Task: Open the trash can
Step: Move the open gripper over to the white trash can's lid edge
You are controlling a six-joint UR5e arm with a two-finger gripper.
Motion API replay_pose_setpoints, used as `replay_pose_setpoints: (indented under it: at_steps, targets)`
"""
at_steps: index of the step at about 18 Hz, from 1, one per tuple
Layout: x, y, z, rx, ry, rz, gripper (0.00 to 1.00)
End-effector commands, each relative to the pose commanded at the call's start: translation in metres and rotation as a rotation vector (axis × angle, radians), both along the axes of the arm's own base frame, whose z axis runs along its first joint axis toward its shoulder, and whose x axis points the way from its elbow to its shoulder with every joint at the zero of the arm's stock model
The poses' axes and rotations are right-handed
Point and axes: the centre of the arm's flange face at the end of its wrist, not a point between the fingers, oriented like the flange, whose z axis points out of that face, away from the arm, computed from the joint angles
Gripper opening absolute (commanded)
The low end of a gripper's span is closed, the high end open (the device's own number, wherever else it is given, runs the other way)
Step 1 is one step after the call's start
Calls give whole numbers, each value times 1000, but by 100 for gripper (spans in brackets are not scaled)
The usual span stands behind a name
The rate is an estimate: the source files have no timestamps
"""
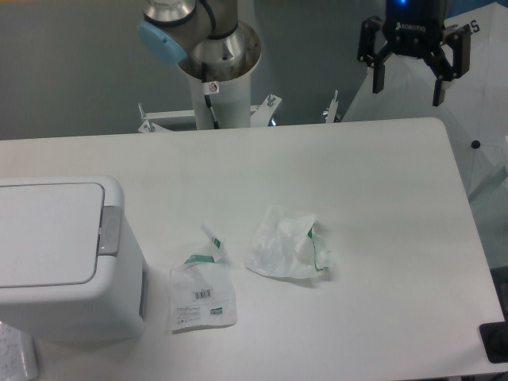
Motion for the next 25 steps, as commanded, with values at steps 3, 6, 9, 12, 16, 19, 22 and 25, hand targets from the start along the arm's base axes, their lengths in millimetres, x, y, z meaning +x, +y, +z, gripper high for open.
replay_pose_setpoints:
  at_steps: [3,6,9,12,16,19,22,25]
  targets:
    - [0,0,-1,1,-9,7,100]
    - [10,20,-4,41,-58,58,100]
    - [20,41,-6,98,-76,134,100]
    - [33,59,-4,148,-92,196,100]
    - [55,88,-4,211,-190,325,100]
    - [78,114,-7,238,-269,393,100]
    - [97,136,-12,253,-341,455,100]
    - [127,158,-24,270,-460,588,100]
